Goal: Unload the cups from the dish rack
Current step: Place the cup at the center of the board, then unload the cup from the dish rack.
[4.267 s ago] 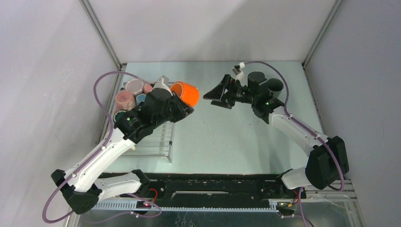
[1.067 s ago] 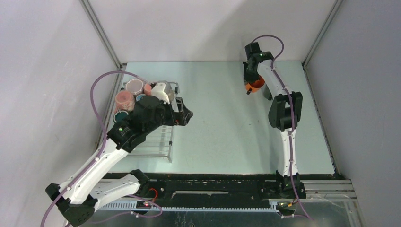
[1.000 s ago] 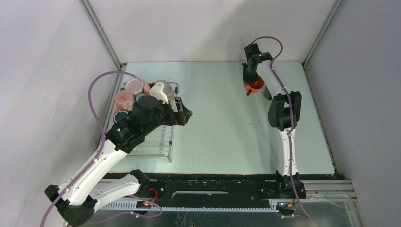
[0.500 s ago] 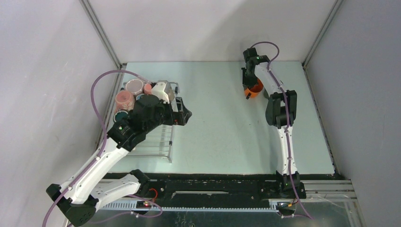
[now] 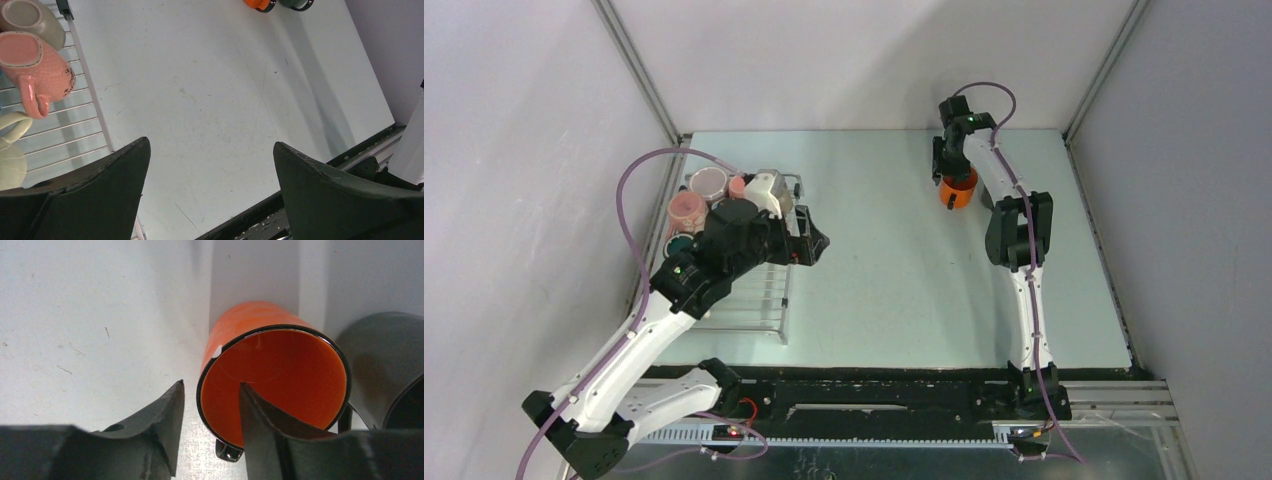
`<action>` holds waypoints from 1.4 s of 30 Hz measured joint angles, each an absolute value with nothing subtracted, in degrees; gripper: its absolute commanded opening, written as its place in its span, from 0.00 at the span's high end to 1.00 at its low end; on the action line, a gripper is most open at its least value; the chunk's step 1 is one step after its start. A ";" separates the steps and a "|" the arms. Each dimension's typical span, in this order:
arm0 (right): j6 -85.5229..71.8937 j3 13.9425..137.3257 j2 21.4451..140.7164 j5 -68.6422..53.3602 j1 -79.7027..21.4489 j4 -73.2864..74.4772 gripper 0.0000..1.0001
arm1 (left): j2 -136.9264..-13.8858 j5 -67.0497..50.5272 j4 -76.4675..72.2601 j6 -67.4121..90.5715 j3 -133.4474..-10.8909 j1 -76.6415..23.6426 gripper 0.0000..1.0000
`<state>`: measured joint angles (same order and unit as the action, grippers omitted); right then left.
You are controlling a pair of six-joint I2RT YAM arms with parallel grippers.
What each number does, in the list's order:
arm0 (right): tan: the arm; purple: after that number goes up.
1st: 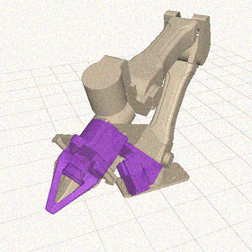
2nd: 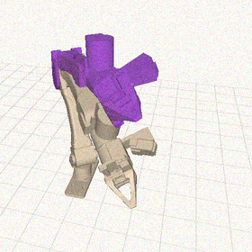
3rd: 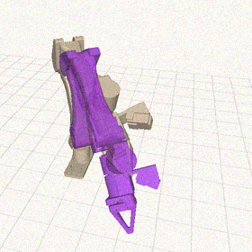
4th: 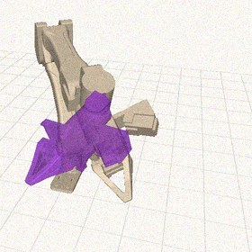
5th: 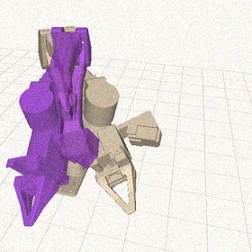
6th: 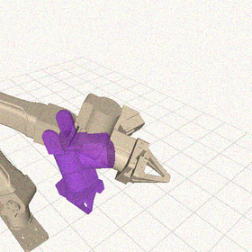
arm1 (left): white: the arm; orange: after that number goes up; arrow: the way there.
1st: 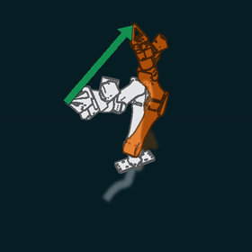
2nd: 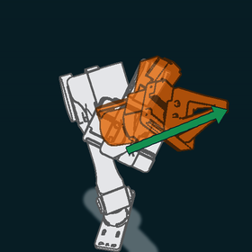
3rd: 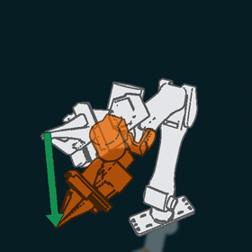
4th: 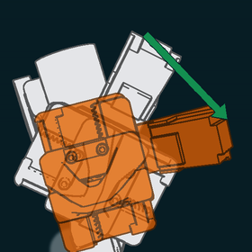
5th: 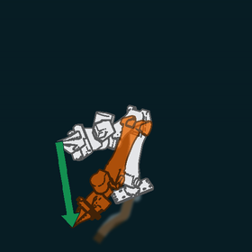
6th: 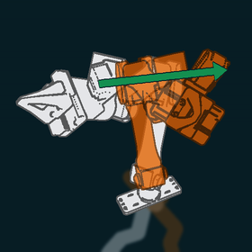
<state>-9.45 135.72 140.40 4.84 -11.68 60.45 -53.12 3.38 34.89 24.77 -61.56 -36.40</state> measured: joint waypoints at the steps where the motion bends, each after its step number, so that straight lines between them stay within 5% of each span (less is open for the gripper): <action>1: -9.45 136.14 140.40 4.86 -11.70 60.55 0.40 | -53.12 3.14 34.92 24.75 -61.56 -36.27 0.00; 14: -12.08 135.04 132.68 7.77 -13.96 63.07 0.01 | -53.12 2.17 34.98 25.76 -61.56 -35.31 0.00; 27: -19.07 98.80 93.08 5.21 -22.74 53.58 0.00 | -50.98 12.93 41.89 32.47 -61.56 -34.65 0.00; 42: -20.78 77.41 79.42 -7.11 -27.92 42.02 0.01 | -43.16 37.01 64.69 65.89 -51.57 -32.51 0.05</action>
